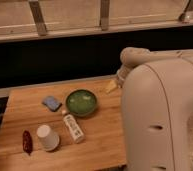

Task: Pick up the ceramic bowl

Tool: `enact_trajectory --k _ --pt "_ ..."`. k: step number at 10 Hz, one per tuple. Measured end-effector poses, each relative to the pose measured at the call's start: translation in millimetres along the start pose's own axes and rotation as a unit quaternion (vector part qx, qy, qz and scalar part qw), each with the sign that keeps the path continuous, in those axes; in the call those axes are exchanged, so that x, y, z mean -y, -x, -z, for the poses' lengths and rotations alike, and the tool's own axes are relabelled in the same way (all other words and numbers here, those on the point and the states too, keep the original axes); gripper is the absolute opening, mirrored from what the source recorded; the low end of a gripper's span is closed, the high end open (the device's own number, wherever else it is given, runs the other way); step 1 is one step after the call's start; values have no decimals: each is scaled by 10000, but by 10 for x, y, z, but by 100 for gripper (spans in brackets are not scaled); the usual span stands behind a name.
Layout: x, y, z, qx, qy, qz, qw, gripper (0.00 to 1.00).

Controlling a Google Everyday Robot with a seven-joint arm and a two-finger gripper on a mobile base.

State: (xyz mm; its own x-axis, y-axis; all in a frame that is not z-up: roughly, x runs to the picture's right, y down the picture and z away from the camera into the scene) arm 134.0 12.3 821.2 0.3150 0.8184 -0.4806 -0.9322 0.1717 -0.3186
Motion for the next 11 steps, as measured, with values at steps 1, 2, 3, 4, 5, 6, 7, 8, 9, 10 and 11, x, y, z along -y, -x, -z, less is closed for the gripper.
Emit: enact_trajectory --k 1,2,3,4,5,6,7,8,9,10,11 --pt "-57 9 23 109 49 169 9998 80" --pt "-118 39 37 174 59 320 9993 80" --pt "-235 115 38 247 86 514 9983 80" --pt "-382 223 22 318 130 717 9968 80" --pt "-523 327 -14 362 177 886 9952 80" --pt "-637 416 -65 385 211 1040 9936 80" --pt "-762 498 -152 410 253 1184 9918 80" --pt "-839 558 -272 458 288 1231 9909 80" --pt "-859 583 -331 458 275 1198 9914 80" --pt "-849 587 -320 468 269 1183 9915 80" --pt "-845 586 -318 469 268 1176 9916 80"
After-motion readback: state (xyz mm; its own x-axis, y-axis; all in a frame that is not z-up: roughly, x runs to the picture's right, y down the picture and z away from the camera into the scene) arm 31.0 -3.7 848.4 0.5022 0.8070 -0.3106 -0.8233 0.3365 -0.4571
